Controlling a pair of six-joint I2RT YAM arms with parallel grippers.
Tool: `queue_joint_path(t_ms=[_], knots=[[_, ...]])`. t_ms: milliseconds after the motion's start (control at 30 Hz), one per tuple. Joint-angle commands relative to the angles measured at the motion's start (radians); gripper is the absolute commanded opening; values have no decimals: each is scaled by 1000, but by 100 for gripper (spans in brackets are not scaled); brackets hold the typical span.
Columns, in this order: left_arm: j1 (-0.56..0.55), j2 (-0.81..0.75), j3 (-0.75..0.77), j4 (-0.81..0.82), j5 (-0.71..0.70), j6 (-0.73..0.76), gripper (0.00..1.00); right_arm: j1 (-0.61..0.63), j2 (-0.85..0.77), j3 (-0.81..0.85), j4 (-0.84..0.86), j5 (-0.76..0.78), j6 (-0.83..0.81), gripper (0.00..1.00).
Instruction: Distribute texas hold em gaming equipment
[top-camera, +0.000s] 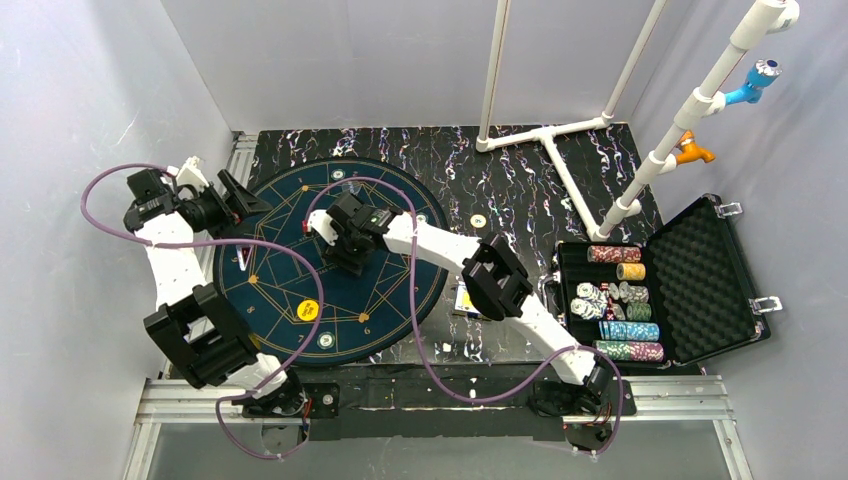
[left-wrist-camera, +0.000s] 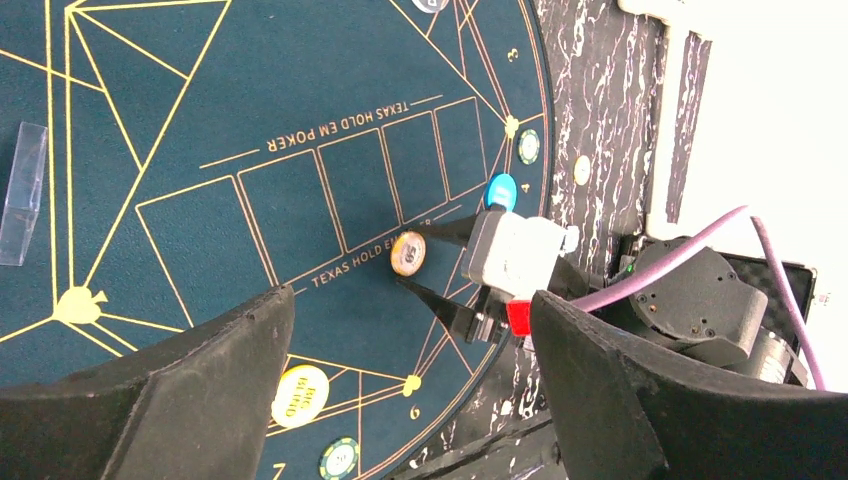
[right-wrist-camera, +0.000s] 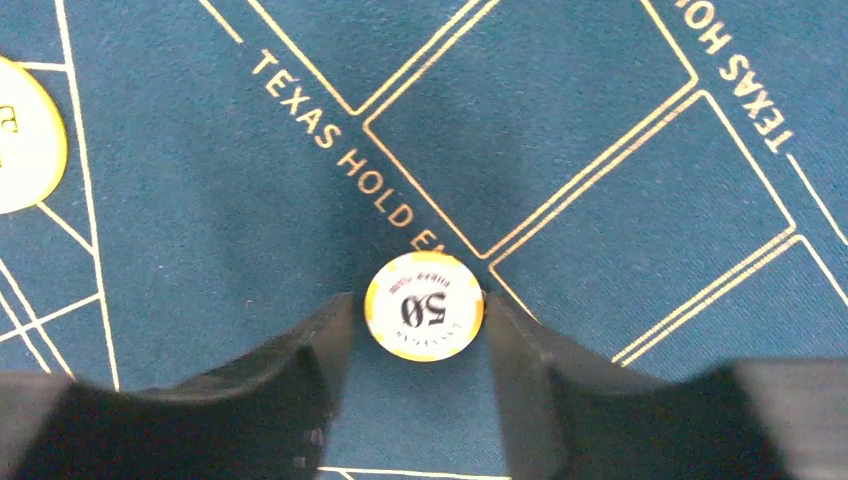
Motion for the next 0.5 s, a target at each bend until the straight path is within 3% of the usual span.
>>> queue_joint_path(t_ms=[0, 133, 200, 467], knots=[[-1, -73, -9, 6, 36, -5, 87, -5, -45, 10, 51, 23, 17, 67], [-1, -79, -12, 6, 43, 6, 88, -8, -127, -39, 44, 53, -5, 88], [-1, -81, -15, 6, 45, 11, 88, -24, -194, -81, 37, 49, -9, 93], [-23, -106, -49, 4, 39, 39, 88, -231, -473, -432, 38, 4, -7, 92]])
